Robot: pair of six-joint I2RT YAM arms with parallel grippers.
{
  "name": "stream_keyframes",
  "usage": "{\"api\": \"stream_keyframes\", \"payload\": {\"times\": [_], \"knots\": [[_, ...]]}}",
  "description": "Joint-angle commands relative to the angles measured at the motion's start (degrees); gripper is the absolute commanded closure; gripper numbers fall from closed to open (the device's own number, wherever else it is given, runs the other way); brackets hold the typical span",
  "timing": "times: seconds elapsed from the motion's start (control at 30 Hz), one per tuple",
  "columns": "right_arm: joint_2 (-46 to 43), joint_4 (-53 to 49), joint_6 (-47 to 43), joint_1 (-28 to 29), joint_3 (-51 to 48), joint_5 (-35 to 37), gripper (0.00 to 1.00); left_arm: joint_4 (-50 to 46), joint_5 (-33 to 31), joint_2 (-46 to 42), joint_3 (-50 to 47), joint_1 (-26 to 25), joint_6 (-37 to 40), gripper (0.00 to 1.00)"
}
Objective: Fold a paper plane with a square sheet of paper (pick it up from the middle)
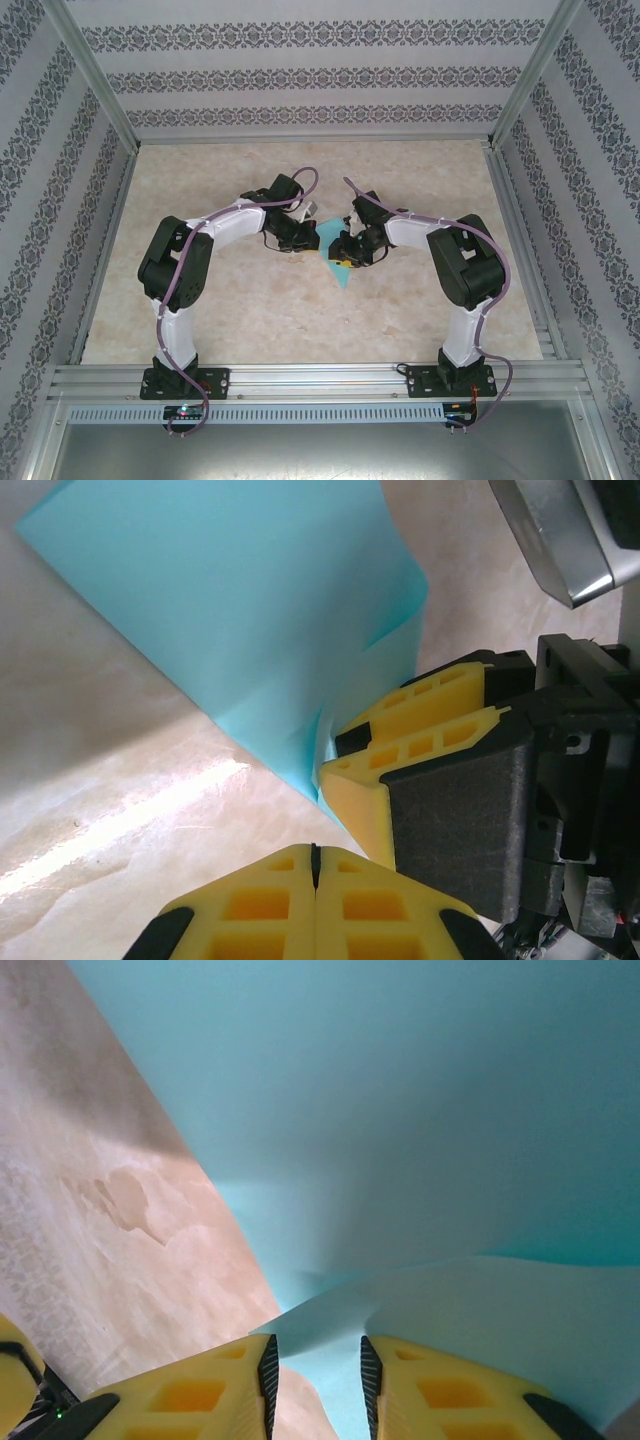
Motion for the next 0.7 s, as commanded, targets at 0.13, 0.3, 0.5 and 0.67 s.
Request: {"api": "stream_keyframes", "payload": {"times": [0.13,0.3,0.5,0.67], "knots": [[-0.4,-1.5,0.1,-0.3,-1.9,2.1,0.85,2.7,3.0,0.5,-0.8,-0.6,-0.8,0.98],[-0.4,-2.1,-0.2,-0.4,-1.9,2.3,0.9,4.1,4.1,1.5,-0.6,-1.3,-1.5,0.99],[-0.4,-2.3,-0.4,-0.4,-2.0,2.3,0.99,6.2,5.2,3.5,0.0,-2.7,-2.7,1.0],[-0.7,-2.2,-0.5,-0.6,-2.6,2.2,1.0,8.2,6.2,5.7,0.2,-3.6,-3.8,1.0]]}}
